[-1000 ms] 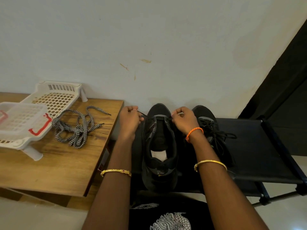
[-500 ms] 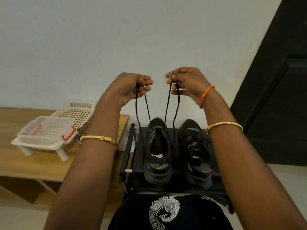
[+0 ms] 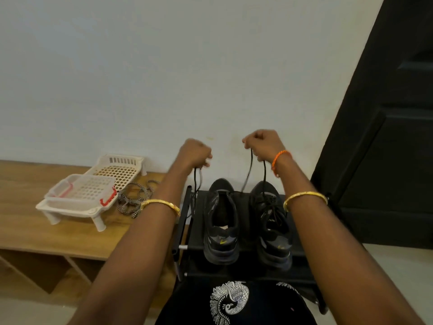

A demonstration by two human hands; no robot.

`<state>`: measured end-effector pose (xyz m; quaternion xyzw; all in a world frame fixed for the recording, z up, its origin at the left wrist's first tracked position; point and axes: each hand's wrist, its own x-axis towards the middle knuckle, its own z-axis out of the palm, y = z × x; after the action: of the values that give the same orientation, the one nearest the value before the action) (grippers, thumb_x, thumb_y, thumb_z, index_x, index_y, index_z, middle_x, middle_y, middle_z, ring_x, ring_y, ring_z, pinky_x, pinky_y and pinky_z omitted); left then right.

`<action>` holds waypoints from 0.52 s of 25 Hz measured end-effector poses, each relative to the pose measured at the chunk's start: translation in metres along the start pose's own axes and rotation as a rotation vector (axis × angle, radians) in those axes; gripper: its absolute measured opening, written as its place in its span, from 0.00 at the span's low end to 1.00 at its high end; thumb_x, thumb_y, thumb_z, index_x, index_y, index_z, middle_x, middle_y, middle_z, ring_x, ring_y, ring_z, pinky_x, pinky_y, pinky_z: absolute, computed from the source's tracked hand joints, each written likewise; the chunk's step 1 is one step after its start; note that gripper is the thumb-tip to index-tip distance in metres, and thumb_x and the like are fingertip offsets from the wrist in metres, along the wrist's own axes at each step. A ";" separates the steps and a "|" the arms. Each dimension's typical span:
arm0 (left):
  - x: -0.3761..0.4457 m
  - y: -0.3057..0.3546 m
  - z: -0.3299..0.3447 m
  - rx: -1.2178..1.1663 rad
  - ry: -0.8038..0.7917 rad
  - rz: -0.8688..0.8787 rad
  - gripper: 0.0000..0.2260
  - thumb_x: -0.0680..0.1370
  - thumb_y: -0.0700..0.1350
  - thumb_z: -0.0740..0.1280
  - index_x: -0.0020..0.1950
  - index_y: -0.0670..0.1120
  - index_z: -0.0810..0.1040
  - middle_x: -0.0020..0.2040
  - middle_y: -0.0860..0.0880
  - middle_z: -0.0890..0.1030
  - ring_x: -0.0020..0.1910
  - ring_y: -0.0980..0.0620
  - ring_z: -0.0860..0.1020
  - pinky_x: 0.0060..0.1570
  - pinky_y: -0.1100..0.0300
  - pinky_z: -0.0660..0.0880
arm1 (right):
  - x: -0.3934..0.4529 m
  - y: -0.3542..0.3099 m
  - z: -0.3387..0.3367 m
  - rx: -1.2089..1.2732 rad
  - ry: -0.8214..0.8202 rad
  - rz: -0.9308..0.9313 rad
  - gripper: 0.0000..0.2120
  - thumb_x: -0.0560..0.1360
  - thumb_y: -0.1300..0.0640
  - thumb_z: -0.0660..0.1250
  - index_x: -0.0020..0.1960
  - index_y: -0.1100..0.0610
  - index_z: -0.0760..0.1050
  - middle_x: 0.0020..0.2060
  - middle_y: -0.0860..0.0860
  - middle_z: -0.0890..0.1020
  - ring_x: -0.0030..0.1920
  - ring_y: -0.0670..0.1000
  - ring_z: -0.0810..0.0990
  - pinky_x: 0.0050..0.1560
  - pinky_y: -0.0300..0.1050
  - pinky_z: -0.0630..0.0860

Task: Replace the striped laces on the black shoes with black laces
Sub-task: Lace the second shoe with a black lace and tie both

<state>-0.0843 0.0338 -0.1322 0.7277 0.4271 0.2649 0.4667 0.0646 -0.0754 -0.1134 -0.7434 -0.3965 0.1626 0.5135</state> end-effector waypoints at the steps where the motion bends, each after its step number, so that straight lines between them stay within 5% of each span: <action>1: 0.007 -0.025 0.012 0.158 -0.001 0.006 0.08 0.77 0.37 0.62 0.51 0.37 0.79 0.49 0.41 0.82 0.40 0.46 0.81 0.39 0.57 0.77 | 0.001 0.021 0.012 -0.055 0.011 0.045 0.08 0.73 0.61 0.64 0.37 0.57 0.77 0.28 0.48 0.75 0.30 0.48 0.71 0.29 0.37 0.68; 3: 0.020 -0.072 0.037 0.400 -0.012 0.013 0.12 0.76 0.37 0.62 0.58 0.38 0.79 0.57 0.40 0.80 0.55 0.43 0.79 0.57 0.53 0.76 | 0.002 0.063 0.039 -0.164 -0.071 0.144 0.09 0.73 0.60 0.66 0.34 0.56 0.74 0.29 0.50 0.75 0.36 0.52 0.74 0.36 0.40 0.71; 5: 0.027 -0.106 0.057 0.479 -0.062 0.037 0.16 0.77 0.37 0.61 0.63 0.40 0.76 0.62 0.40 0.78 0.61 0.43 0.76 0.62 0.52 0.72 | -0.003 0.097 0.069 -0.272 -0.213 0.218 0.06 0.71 0.57 0.67 0.36 0.57 0.76 0.32 0.54 0.77 0.39 0.53 0.76 0.40 0.45 0.74; 10: 0.045 -0.150 0.086 0.525 -0.008 0.134 0.12 0.79 0.40 0.62 0.60 0.42 0.79 0.57 0.43 0.81 0.55 0.45 0.78 0.56 0.50 0.75 | -0.004 0.144 0.113 -0.428 -0.275 0.259 0.17 0.71 0.57 0.67 0.58 0.60 0.74 0.53 0.58 0.77 0.51 0.58 0.78 0.53 0.50 0.77; 13: 0.048 -0.155 0.088 0.545 0.065 0.181 0.08 0.79 0.41 0.63 0.52 0.41 0.81 0.49 0.44 0.81 0.47 0.48 0.79 0.50 0.53 0.77 | -0.009 0.154 0.118 -0.414 -0.159 0.233 0.15 0.72 0.59 0.66 0.59 0.60 0.74 0.56 0.59 0.74 0.53 0.59 0.77 0.53 0.47 0.75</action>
<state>-0.0495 0.0661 -0.3111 0.8525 0.4307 0.2042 0.2145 0.0474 -0.0315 -0.3021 -0.8583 -0.3720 0.1941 0.2954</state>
